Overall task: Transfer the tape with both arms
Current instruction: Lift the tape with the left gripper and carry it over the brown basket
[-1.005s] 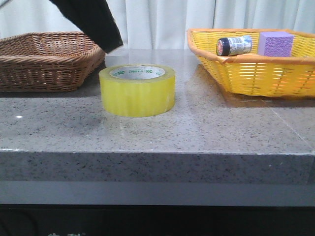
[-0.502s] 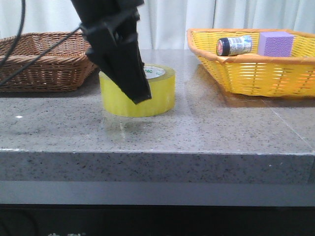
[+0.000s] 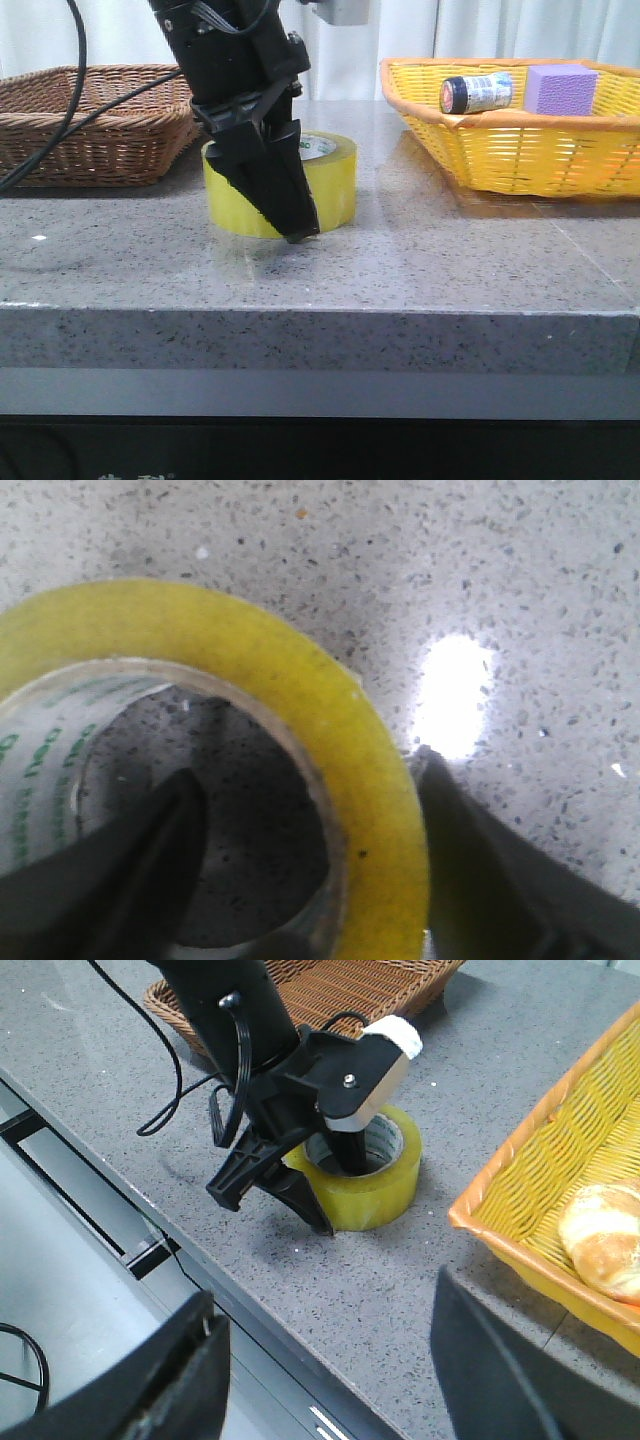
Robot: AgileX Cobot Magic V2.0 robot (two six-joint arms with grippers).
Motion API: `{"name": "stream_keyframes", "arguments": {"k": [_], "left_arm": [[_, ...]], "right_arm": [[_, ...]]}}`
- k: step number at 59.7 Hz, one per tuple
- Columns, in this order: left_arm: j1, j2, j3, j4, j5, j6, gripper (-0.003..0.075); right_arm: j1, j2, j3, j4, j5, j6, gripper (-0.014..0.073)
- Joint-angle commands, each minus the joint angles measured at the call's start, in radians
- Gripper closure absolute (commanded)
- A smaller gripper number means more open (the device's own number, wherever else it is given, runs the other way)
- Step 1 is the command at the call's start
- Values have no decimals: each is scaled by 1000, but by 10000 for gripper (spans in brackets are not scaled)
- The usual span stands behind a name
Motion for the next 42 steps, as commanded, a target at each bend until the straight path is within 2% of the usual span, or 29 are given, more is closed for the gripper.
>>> {"name": "stream_keyframes", "arguments": {"k": [1, 5, 10, 25, 42], "left_arm": [[-6, -32, -27, -17, -34, 0, 423], [-6, -32, -27, -17, -34, 0, 491], [-6, -32, -27, -17, -34, 0, 540], [-6, -38, -72, -17, 7, -35, 544], [-6, -46, -269, -17, 107, -87, 544]], "right_arm": [[-1, 0, -23, 13, -79, -2, 127], [-1, 0, -23, 13, -79, -2, 127], [-1, 0, -23, 13, -79, -2, 127], [-1, 0, -23, 13, -79, -2, 127], [-1, 0, -23, 13, -79, -2, 127]]}}
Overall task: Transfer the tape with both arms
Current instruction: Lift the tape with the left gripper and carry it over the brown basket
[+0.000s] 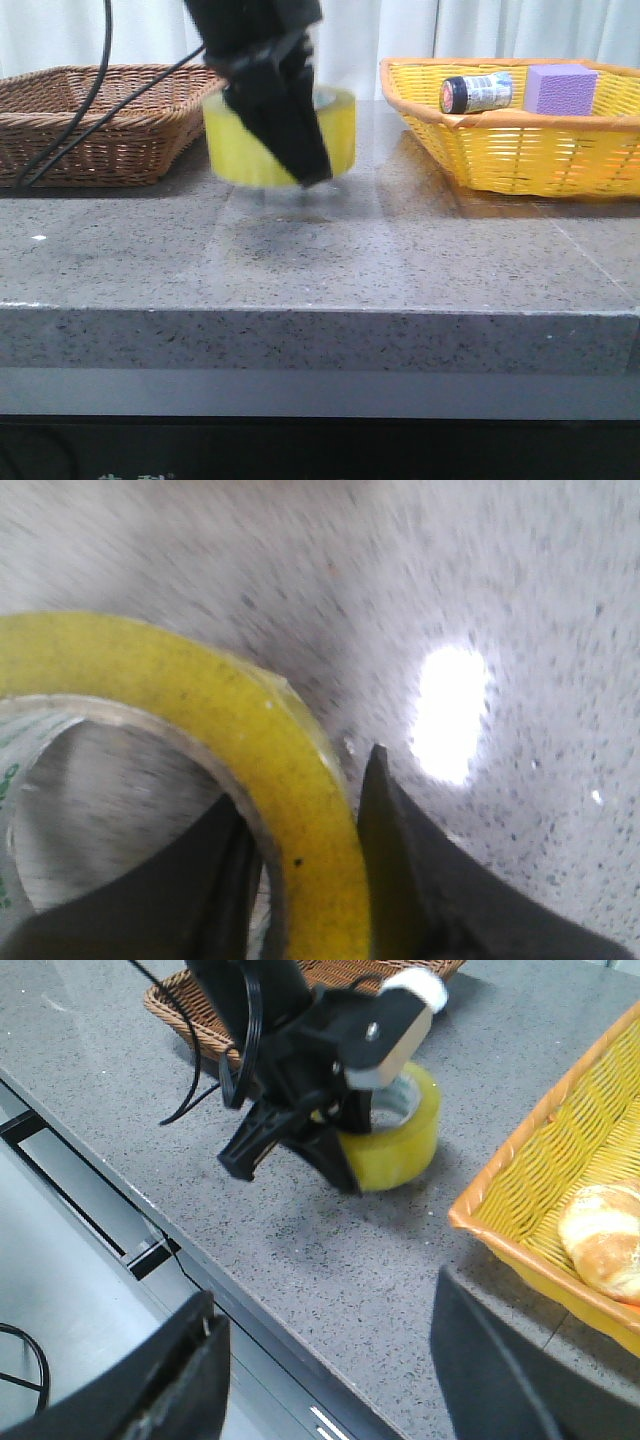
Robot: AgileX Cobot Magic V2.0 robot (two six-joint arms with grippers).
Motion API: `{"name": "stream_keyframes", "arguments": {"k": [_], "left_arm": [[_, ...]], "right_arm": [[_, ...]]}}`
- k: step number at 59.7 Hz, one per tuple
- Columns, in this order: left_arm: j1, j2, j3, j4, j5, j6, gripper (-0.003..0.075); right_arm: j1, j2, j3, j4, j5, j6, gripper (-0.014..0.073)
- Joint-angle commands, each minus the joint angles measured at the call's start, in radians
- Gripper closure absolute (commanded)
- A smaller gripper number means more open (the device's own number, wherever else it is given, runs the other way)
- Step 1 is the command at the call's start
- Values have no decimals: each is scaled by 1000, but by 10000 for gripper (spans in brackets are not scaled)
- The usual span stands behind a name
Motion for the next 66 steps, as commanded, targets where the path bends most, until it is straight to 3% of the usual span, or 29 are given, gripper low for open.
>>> {"name": "stream_keyframes", "arguments": {"k": [1, 10, 26, 55, 66], "left_arm": [[-4, -63, -105, -24, -9, -36, 544], [-4, -63, -206, -11, 11, -65, 544], [23, -63, -287, 222, 30, -321, 544], [293, -36, -287, 240, 16, -757, 544], [350, 15, -287, 240, 0, -772, 544]], "right_arm": [[-1, 0, -23, 12, -79, -2, 127], [-1, 0, -23, 12, -79, -2, 127], [-1, 0, -23, 12, -79, -2, 127], [-1, 0, -23, 12, -79, -2, 127], [-1, 0, -23, 12, -79, -2, 127]]}}
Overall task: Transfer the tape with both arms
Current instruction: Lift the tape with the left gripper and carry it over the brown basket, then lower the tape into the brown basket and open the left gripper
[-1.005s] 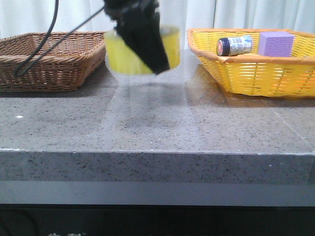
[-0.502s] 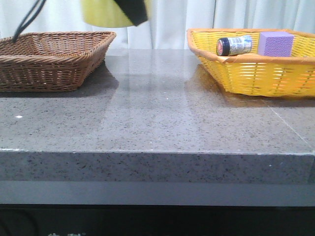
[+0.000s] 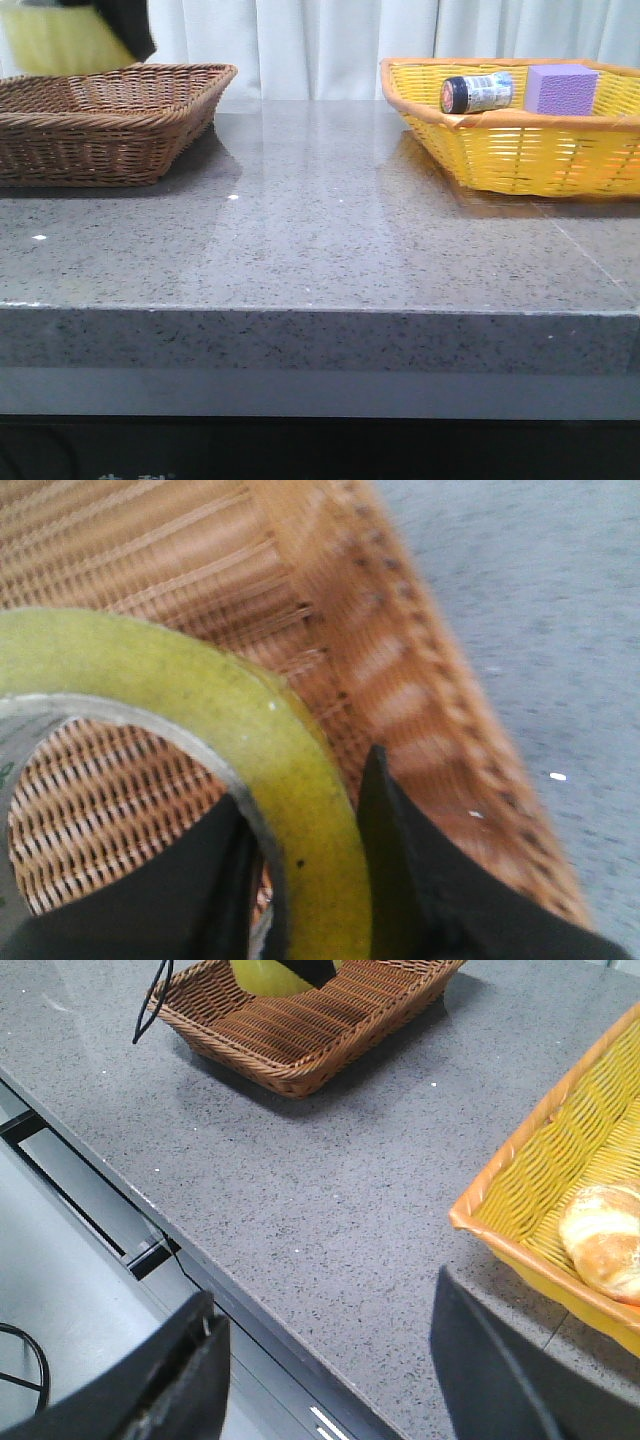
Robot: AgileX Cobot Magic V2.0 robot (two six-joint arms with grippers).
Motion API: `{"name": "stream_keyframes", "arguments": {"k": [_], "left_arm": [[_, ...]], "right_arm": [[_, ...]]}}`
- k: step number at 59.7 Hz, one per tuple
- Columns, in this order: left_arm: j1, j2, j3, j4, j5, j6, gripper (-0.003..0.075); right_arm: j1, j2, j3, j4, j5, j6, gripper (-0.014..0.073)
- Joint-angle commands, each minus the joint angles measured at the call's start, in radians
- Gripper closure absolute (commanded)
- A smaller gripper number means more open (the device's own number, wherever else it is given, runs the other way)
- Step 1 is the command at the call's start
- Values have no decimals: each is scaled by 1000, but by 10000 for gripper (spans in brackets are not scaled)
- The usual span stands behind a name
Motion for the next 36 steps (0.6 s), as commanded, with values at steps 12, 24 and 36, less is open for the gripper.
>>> {"name": "stream_keyframes", "arguments": {"k": [12, 24, 36], "left_arm": [[41, 21, -34, 0, -133, -23, 544], [41, 62, -34, 6, -161, -28, 543], [41, 70, -34, 6, -161, -30, 339]], "right_arm": [[-1, 0, -23, 12, -79, -2, 127], [-1, 0, -23, 12, -79, -2, 127], [-1, 0, -23, 12, -79, -2, 127]]}}
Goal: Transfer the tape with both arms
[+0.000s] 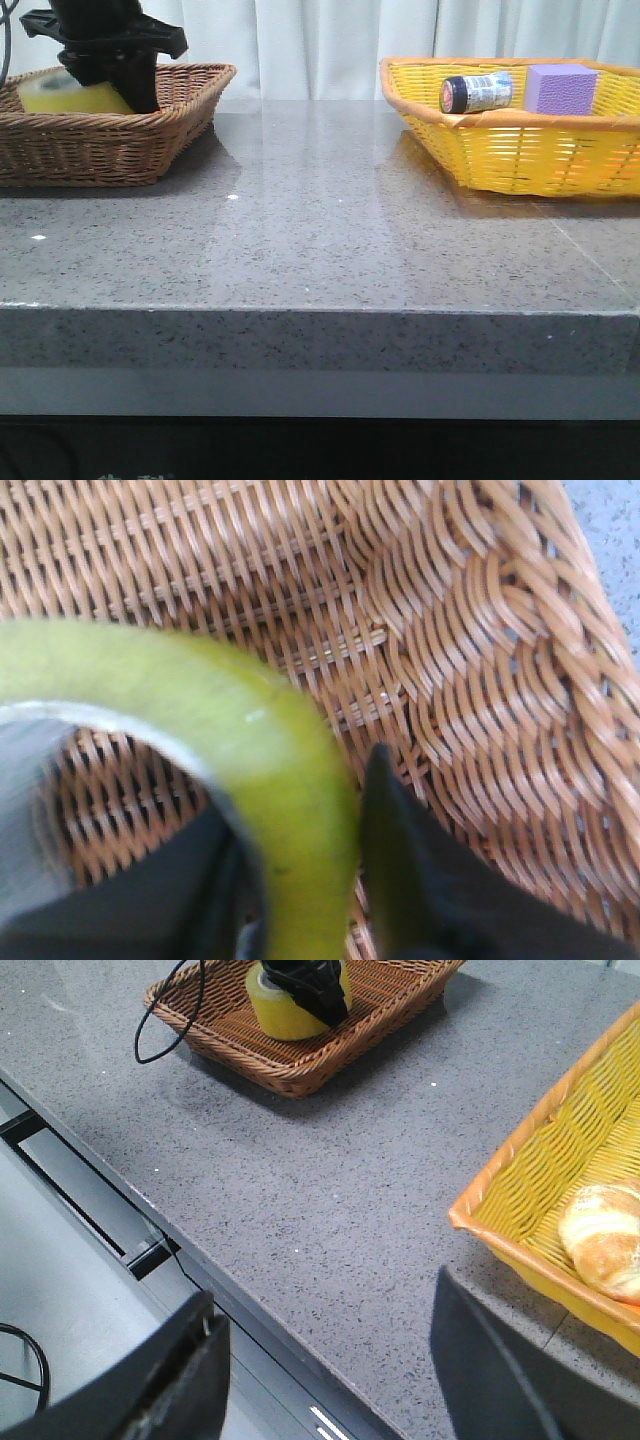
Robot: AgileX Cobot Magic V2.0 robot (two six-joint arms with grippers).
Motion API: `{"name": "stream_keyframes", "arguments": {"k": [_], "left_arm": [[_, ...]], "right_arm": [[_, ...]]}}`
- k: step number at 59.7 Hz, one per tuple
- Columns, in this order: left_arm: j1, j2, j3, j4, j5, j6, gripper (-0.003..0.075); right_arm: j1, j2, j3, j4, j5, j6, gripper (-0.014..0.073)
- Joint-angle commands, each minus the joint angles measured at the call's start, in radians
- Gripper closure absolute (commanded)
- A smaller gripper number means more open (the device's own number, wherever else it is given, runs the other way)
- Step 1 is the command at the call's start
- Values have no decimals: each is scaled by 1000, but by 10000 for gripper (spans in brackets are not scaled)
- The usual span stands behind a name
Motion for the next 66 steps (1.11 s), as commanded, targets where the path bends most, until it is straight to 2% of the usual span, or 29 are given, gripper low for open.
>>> {"name": "stream_keyframes", "arguments": {"k": [1, 4, 7, 21, 38, 53, 66], "left_arm": [[2, -63, -34, 4, -53, -9, 318], [2, -63, -34, 4, -45, -9, 265], [2, -63, -34, 4, -34, -9, 248], [2, -103, -34, 4, -8, -9, 248], [2, -282, -11, -104, 23, -11, 248], [2, -534, 209, -160, -60, 5, 248], [2, -779, 478, -295, -143, 135, 248]], "right_arm": [[-1, 0, -23, 12, -79, -2, 127], [-1, 0, -23, 12, -79, -2, 127], [-1, 0, -23, 12, -79, -2, 127], [-1, 0, -23, 12, -79, -2, 127], [-1, 0, -23, 12, -79, -2, 127], [-1, 0, -23, 12, -79, -2, 127], [-1, 0, -23, 12, -79, -2, 127]]}}
